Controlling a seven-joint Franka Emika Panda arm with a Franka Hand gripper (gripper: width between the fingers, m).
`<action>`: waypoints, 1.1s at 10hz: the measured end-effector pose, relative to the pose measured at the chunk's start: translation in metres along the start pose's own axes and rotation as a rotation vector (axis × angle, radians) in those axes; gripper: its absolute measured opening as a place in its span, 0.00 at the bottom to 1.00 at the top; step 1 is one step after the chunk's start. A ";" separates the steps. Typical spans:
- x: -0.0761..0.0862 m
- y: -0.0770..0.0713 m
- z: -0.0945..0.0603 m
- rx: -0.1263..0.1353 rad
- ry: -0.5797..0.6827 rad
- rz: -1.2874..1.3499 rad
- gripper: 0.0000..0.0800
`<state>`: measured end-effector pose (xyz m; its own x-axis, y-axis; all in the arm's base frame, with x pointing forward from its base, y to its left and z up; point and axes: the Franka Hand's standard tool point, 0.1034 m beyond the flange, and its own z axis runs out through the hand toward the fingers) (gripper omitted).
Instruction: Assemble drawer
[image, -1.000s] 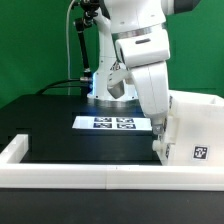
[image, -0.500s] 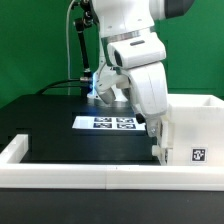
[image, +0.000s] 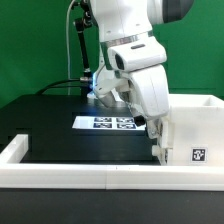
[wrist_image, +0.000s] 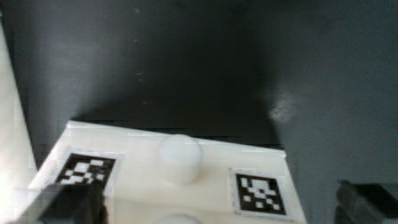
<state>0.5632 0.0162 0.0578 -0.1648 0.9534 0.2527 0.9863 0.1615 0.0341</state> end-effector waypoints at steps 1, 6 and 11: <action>0.004 0.004 0.000 -0.004 0.002 -0.001 0.81; 0.011 0.009 0.001 -0.013 -0.010 0.114 0.81; 0.019 0.005 0.009 -0.023 -0.034 0.164 0.81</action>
Offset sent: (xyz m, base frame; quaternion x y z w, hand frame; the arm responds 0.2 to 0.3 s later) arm 0.0071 0.0318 0.0031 0.0049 0.0119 0.0335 0.9994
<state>0.5646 0.0368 0.0543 -0.0018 0.9747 0.2233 0.9998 -0.0021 0.0173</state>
